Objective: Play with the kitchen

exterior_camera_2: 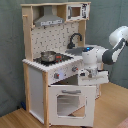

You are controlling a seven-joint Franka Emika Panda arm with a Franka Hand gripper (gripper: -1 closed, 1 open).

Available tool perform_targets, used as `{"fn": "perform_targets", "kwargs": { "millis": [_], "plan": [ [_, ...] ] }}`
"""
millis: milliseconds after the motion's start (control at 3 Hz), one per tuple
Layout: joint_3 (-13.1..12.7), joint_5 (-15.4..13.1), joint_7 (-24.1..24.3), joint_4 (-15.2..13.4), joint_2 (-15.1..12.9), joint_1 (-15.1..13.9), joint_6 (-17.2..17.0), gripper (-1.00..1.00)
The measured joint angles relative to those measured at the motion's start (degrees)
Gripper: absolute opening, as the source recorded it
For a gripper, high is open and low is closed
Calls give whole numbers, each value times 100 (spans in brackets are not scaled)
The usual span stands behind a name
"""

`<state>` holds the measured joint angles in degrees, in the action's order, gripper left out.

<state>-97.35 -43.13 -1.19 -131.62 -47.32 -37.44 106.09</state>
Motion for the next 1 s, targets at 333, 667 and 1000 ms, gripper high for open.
{"fn": "perform_targets", "kwargs": {
  "millis": [333,667,1000],
  "plan": [
    [213,1,459,0,-1,332,3,-100],
    [366,1,865,19,-3,713,17,-100],
    [371,-26,1287,182,-2,1091,23,-100]
  ]
}}
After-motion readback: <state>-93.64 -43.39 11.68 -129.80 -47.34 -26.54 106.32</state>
